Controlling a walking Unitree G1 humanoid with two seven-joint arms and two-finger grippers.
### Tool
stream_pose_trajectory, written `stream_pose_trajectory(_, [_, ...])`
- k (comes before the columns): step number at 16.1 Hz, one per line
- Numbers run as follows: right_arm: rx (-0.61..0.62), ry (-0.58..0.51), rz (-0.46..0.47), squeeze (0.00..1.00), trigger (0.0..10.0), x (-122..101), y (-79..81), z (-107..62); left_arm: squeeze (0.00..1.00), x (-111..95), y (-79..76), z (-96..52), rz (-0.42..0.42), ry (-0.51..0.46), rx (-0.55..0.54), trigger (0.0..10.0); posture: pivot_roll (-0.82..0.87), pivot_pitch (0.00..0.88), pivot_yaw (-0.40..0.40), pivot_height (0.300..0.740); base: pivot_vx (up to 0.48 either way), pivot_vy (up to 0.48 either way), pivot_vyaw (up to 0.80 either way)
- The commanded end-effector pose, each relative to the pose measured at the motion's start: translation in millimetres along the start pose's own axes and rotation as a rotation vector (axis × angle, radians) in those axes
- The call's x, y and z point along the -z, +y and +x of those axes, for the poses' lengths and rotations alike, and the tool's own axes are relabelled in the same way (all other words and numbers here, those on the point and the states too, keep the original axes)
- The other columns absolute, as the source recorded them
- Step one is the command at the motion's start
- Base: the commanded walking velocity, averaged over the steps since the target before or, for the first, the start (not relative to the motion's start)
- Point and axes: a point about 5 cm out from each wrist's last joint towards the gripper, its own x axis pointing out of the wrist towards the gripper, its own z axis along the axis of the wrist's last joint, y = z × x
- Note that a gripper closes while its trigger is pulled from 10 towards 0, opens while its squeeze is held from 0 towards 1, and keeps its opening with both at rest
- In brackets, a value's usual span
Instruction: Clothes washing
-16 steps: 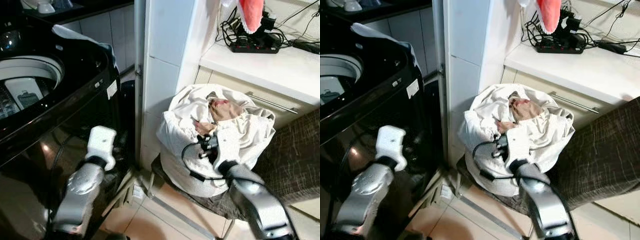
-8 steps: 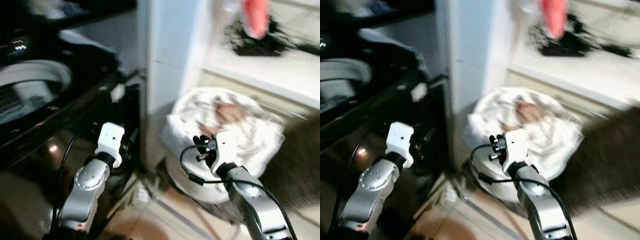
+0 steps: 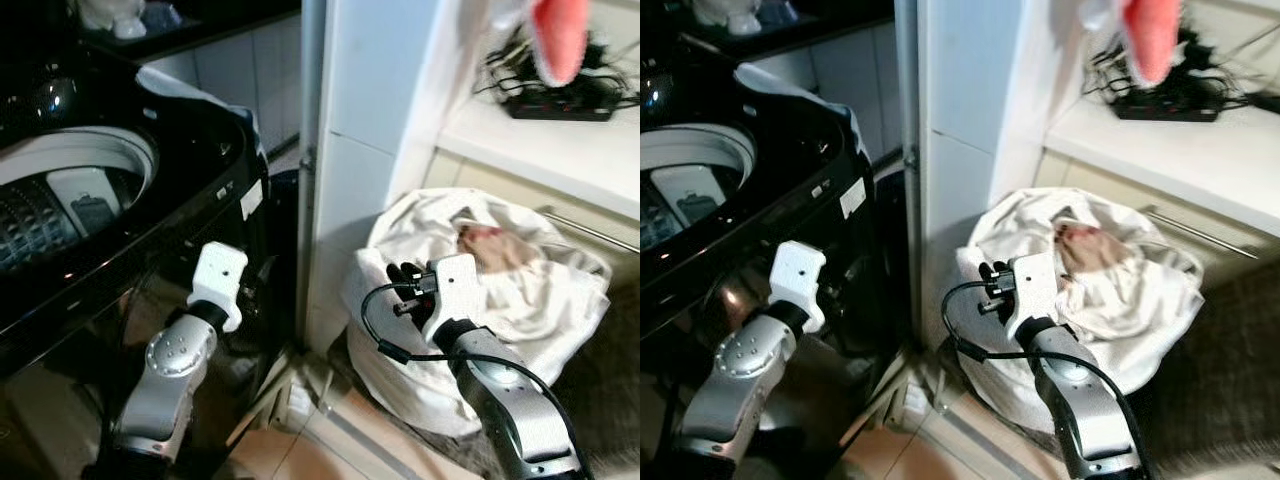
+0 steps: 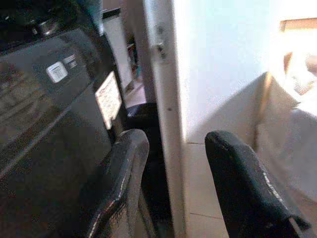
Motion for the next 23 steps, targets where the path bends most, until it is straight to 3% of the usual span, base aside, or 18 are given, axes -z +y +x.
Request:
stream_pose_trajectory(1, [0.022, -0.015, 0.015, 0.00, 10.0, -4.2, -3.8, -4.0, 0.00, -3.4, -3.5, 3.0, 0.002, -0.010, 0.026, 10.0, 0.01, 0.000, -0.011, 0.740, 0.315, 0.000, -0.60])
stream_pose_trajectory(4, [0.035, -0.018, 0.029, 0.00, 10.0, -3.6, -6.3, -7.4, 0.00, -4.0, -4.8, 4.3, -0.001, -0.013, 0.035, 10.0, 0.01, 0.000, -0.005, 0.740, 0.324, 0.000, -0.73])
stream_pose_trajectory(12, [0.037, 0.017, 0.032, 0.00, 10.0, -5.0, -6.6, -6.4, 0.00, -5.5, -1.9, 2.2, -0.003, -0.021, 0.045, 10.0, 0.02, 0.000, -0.011, 0.740, 0.038, 0.000, 0.00])
stream_pose_trajectory(15, [0.010, -0.010, -0.033, 0.00, 10.0, -22.5, -11.1, -1.9, 0.00, -7.2, 2.5, 1.7, -0.019, -0.022, 0.031, 10.0, 0.02, 0.000, -0.011, 0.740, 0.000, 0.000, 0.00])
stream_pose_trajectory(17, [0.026, -0.062, -0.072, 0.00, 10.0, -38.7, -17.5, 1.2, 0.00, -14.8, 2.5, 3.5, 0.000, -0.079, 0.019, 10.0, 0.02, 0.000, -0.013, 0.740, 0.000, 0.000, 0.00])
stream_pose_trajectory(20, [0.018, -0.096, -0.037, 0.00, 10.0, -46.6, -17.7, 0.4, 0.00, -27.2, 1.7, 7.7, -0.041, -0.139, -0.014, 10.0, 0.02, 0.000, -0.014, 0.740, 0.000, 0.000, 0.00])
stream_pose_trajectory(23, [0.030, 0.017, -0.107, 0.00, 10.0, -36.5, -21.6, 3.3, 0.00, -33.9, 0.5, 9.8, -0.042, -0.163, -0.016, 10.0, 0.01, 0.000, -0.017, 0.740, 0.000, 0.000, 0.00])
